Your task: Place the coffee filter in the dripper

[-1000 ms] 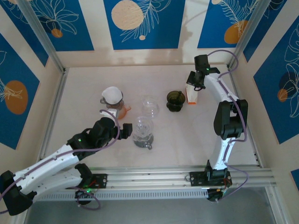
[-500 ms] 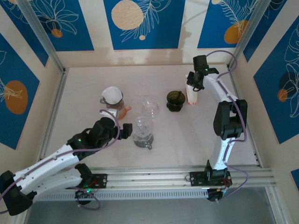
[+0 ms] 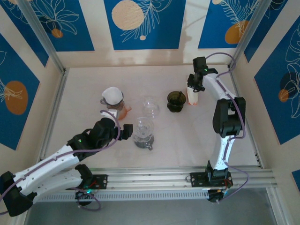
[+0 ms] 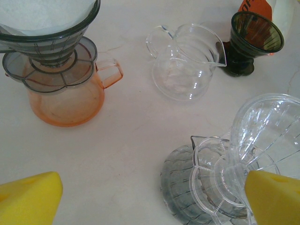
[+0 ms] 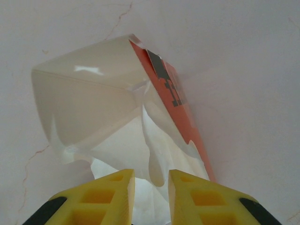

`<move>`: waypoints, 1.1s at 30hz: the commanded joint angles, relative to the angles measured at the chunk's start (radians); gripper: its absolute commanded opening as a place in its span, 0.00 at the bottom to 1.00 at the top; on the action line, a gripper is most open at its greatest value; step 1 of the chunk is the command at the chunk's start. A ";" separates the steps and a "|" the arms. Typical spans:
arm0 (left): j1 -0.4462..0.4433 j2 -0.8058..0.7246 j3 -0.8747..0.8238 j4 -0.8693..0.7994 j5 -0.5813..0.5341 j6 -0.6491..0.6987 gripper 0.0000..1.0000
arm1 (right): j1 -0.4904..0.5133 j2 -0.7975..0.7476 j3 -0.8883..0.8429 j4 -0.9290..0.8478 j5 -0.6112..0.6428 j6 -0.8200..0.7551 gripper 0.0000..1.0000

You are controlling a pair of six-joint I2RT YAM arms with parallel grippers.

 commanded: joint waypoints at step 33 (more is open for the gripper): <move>0.014 0.006 -0.008 0.027 0.018 0.005 1.00 | -0.012 0.006 0.025 0.016 0.030 0.002 0.22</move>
